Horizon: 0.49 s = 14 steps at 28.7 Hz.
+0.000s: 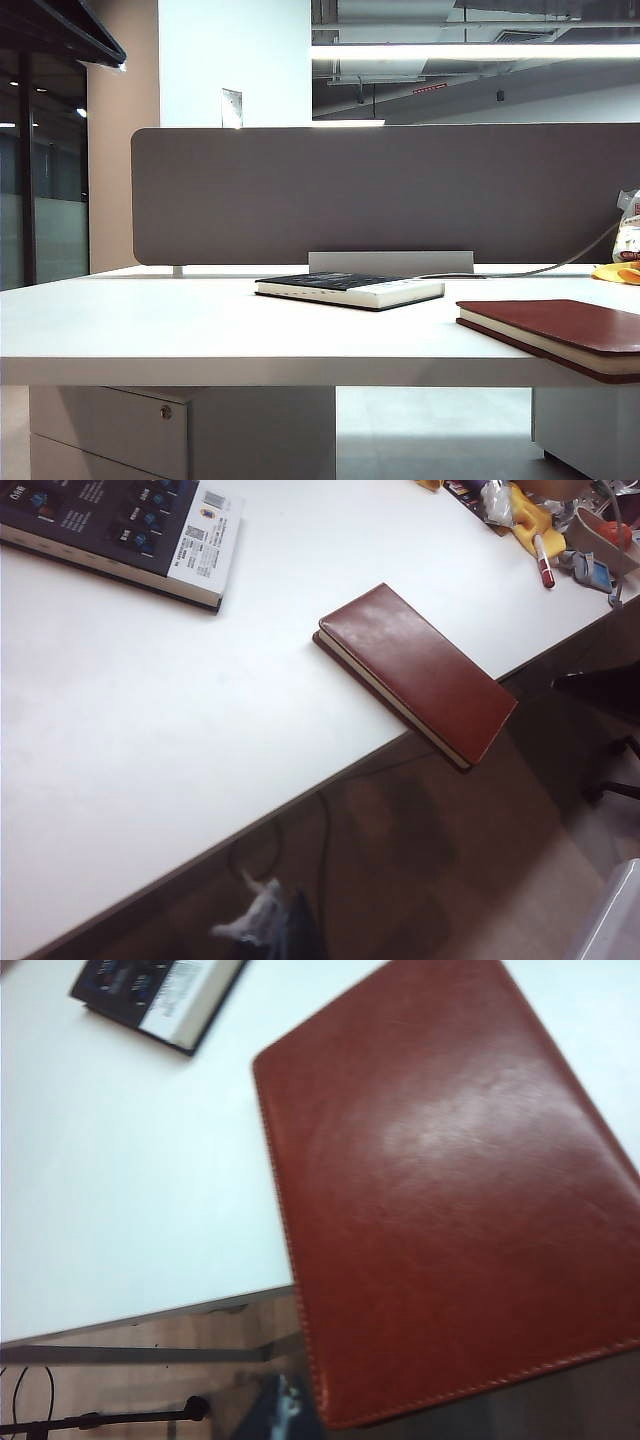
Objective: Pick up the red book and place it on top of the black book.
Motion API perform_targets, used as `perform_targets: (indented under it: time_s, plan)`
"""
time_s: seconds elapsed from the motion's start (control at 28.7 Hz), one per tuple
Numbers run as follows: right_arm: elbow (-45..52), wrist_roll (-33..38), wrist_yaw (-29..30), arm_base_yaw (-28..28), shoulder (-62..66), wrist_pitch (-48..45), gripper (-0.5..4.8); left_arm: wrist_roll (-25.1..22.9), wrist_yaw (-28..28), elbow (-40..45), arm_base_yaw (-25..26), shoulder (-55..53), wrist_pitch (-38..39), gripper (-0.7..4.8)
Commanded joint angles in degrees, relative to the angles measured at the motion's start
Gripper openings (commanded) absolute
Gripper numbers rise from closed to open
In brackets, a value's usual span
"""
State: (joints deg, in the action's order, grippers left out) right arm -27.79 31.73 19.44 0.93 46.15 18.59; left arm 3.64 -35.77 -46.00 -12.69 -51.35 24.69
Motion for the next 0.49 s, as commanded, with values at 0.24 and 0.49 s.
perform_targets:
  time_s: [0.24, 0.49]
  plan:
    - [-0.31, 2.78, 9.60, -8.48, 5.46, -0.76, 1.29, -0.46, 0.22, -0.39, -0.02, 0.11, -0.28, -0.05]
    - [-0.20, 2.71, 13.94, -12.68, 7.72, 0.87, 2.53, -0.68, 0.22, -0.37, -0.02, 0.11, -0.31, -0.05]
